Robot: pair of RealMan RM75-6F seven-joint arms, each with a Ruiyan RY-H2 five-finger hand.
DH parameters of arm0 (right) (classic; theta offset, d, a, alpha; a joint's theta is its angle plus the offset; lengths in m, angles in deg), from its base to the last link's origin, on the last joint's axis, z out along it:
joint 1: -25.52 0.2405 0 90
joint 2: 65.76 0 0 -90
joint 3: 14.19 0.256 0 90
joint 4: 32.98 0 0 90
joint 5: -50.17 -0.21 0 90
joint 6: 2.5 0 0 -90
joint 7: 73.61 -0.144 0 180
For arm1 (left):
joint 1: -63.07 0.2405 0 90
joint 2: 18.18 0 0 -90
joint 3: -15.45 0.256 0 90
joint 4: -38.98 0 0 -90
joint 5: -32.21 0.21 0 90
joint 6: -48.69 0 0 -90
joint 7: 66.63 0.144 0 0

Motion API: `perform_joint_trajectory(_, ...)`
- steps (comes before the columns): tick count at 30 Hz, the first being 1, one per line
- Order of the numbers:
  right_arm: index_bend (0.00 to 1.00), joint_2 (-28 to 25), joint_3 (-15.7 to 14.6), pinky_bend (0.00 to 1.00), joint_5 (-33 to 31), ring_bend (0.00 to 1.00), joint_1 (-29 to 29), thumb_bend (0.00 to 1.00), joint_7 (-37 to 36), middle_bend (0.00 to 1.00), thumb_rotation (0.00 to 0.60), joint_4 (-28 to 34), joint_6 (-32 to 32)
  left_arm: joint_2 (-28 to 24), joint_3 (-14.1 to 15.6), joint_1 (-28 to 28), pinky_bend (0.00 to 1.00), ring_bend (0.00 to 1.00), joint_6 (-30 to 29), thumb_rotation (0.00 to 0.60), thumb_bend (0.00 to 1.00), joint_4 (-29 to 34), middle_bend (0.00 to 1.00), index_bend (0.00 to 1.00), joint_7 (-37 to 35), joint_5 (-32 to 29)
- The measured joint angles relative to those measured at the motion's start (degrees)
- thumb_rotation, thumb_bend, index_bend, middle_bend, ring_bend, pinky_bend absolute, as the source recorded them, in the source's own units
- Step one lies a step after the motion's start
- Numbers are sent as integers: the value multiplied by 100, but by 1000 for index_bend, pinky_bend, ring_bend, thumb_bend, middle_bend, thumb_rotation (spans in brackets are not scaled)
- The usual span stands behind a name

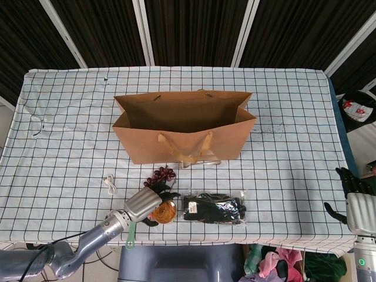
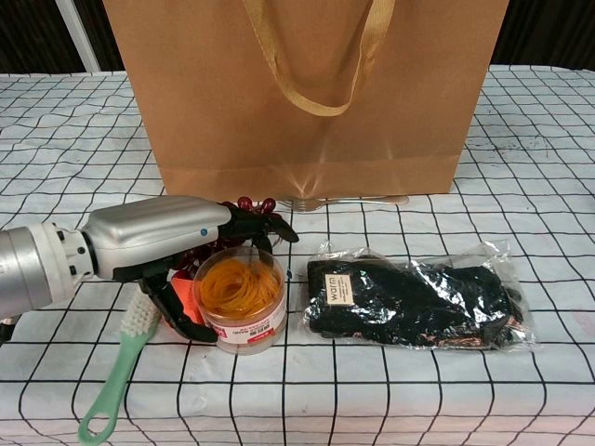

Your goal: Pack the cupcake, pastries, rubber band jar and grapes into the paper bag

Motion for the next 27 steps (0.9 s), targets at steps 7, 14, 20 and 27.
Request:
perform_joint_trajectory(7, 127, -10, 8, 218, 18, 191, -9, 155, -25, 119, 600, 3, 34, 100, -19, 42, 130, 177, -308, 600, 287, -86, 422, 179, 0, 125)
perform_joint_trajectory(14, 128, -23, 27, 217, 6, 191, -19, 155, -31, 119, 600, 0, 61, 3, -74, 101, 130, 177, -757, 600, 286, 38, 423, 188, -85, 359)
perform_joint_trajectory(20, 128, -27, 41, 217, -10, 191, -24, 155, -22, 120, 600, 0, 72, -253, -139, 163, 129, 177, -1271, 600, 286, 362, 422, 194, -198, 693)
perform_joint_trajectory(27, 127, -19, 44, 218, -11, 191, -27, 155, 9, 120, 600, 8, 84, -704, -383, 208, 129, 177, -1794, 600, 286, 1001, 424, 204, 36, 1022)
